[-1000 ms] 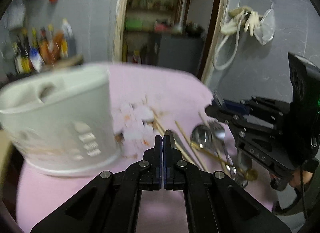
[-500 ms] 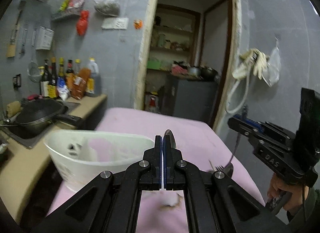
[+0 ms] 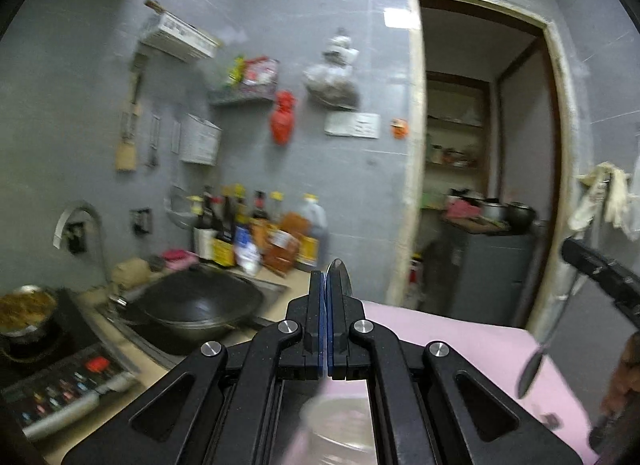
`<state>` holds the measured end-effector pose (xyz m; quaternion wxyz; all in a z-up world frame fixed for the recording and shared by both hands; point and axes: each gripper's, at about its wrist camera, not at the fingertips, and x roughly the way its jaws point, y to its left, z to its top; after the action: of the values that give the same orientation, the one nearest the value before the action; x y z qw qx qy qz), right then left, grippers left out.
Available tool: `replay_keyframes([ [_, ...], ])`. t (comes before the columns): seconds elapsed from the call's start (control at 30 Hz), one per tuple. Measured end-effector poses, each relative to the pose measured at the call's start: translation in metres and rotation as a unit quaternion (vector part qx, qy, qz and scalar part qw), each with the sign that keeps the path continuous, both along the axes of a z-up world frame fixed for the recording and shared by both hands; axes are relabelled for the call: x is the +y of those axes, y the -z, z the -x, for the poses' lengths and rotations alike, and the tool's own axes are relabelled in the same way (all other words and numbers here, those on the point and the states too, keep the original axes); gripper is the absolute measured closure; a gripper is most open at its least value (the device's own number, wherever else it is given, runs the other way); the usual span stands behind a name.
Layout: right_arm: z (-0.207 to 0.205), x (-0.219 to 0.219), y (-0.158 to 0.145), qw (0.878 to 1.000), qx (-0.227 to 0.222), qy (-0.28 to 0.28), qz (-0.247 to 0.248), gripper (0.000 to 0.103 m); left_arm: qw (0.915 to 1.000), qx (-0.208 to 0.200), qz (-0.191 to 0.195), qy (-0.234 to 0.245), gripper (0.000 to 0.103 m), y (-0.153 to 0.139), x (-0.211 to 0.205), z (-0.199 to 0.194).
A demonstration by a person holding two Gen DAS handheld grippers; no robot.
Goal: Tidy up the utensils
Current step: 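Carry the knife into the caddy with the left tool while the right tool drops the spoon in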
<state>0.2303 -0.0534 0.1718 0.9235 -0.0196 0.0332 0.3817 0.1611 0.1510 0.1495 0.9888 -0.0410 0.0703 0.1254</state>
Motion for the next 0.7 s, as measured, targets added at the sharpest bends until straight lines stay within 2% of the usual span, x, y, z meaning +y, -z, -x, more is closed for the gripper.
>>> replay_keyframes([
  [0.1,-0.006,0.017,0.005,1.0,-0.003,-0.003,0.003,0.092,0.9992,0.003,-0.023,-0.031,0.103,0.012,0.012,-0.008],
  [0.3,-0.02,0.035,0.035,1.0,0.019,-0.006,0.01,0.092,0.9987,0.031,-0.019,-0.037,0.103,0.046,0.021,-0.028],
  [0.5,-0.028,0.038,0.063,0.999,0.045,-0.015,0.013,0.092,0.9977,0.042,-0.048,-0.025,0.103,0.068,0.009,-0.041],
  [0.7,-0.029,0.036,0.083,0.997,0.077,-0.025,0.02,0.092,0.9973,0.07,-0.023,0.007,0.103,0.085,0.007,-0.047],
])
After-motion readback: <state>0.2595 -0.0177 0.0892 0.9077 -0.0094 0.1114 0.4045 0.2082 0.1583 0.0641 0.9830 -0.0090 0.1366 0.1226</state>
